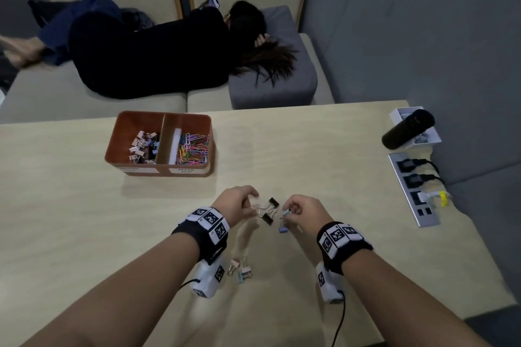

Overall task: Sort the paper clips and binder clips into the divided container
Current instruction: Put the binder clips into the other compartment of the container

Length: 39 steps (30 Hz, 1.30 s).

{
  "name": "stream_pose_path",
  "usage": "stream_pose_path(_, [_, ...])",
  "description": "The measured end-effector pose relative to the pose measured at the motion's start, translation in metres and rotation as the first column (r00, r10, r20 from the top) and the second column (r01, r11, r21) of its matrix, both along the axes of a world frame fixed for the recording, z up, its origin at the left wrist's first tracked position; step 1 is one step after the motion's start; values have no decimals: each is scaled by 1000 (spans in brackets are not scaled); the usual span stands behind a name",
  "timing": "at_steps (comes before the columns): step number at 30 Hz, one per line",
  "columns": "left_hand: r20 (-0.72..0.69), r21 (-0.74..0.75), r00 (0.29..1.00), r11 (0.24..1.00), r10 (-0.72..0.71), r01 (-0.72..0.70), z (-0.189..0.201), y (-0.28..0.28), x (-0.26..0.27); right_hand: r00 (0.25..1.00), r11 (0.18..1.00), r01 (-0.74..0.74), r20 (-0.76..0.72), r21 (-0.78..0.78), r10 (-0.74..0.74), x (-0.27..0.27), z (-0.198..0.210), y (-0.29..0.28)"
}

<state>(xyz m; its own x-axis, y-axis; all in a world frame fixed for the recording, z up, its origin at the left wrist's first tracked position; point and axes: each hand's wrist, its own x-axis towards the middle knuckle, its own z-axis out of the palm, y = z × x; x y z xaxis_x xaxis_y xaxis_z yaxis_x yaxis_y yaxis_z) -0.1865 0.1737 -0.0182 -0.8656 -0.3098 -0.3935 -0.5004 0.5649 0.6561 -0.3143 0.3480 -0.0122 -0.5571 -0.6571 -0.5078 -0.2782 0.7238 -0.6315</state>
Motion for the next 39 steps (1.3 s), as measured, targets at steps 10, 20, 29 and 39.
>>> stream_pose_path(10, [113,-92,992,993,-57,67,-16,14,-23,953,961,-262,-135,93,273,1,-4,-28])
stream_pose_path(20, [69,-111,997,993,37,-29,-22,1,-13,986,991,-125,-109,39,129,-5,-17,-40])
stream_pose_path(29, [97,-164,994,986,46,-30,-22,-8,-2,986,993,-104,-122,59,110,-8,-18,-42])
stream_pose_path(39, [40,-90,998,995,55,-52,-17,-13,0,981,980,-159,-93,123,171,-19,-6,-23])
